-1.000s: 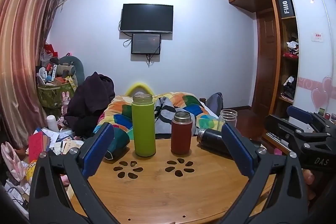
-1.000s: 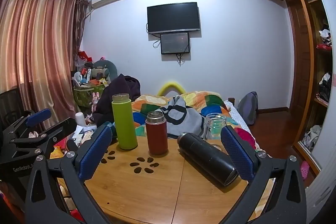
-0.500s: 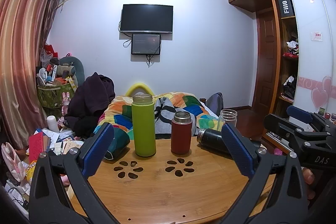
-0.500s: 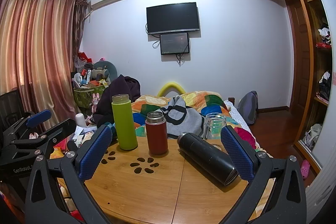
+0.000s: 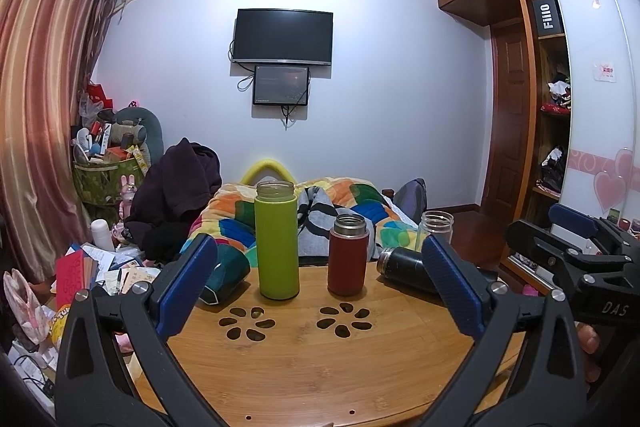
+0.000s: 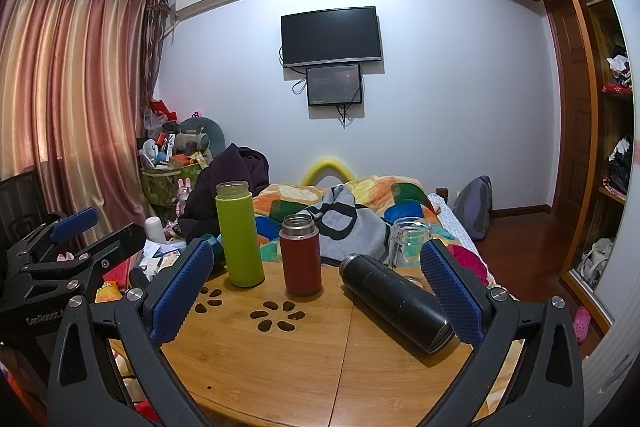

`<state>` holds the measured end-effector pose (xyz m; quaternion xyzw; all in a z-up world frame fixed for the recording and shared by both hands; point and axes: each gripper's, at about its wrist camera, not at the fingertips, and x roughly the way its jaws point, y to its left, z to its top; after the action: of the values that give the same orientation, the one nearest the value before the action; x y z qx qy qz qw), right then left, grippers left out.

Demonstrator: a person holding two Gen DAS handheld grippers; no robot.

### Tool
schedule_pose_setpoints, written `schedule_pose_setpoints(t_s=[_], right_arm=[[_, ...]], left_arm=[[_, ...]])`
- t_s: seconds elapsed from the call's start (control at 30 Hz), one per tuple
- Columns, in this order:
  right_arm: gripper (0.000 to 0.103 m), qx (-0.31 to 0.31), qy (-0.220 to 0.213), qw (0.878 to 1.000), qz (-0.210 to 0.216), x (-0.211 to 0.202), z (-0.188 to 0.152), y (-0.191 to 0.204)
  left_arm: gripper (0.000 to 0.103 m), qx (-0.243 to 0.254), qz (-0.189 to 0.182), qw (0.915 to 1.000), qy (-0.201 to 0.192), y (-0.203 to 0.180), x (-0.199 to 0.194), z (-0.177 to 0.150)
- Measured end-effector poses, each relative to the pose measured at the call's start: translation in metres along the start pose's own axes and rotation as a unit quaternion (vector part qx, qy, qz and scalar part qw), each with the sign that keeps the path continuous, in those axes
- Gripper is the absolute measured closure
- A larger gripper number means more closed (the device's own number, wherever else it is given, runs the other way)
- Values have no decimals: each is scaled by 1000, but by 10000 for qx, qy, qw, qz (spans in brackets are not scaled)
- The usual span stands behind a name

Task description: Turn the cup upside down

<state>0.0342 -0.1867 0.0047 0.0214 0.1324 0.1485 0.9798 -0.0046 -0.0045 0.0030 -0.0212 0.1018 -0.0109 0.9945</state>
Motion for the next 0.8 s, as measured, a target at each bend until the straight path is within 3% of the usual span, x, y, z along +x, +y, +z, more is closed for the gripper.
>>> schedule_pose_setpoints(t_s=[0.8], right_arm=[[0,-3,-13,10000,9,-1,1,1]], left_arm=[[0,-1,2,10000,-13,1,0,0]])
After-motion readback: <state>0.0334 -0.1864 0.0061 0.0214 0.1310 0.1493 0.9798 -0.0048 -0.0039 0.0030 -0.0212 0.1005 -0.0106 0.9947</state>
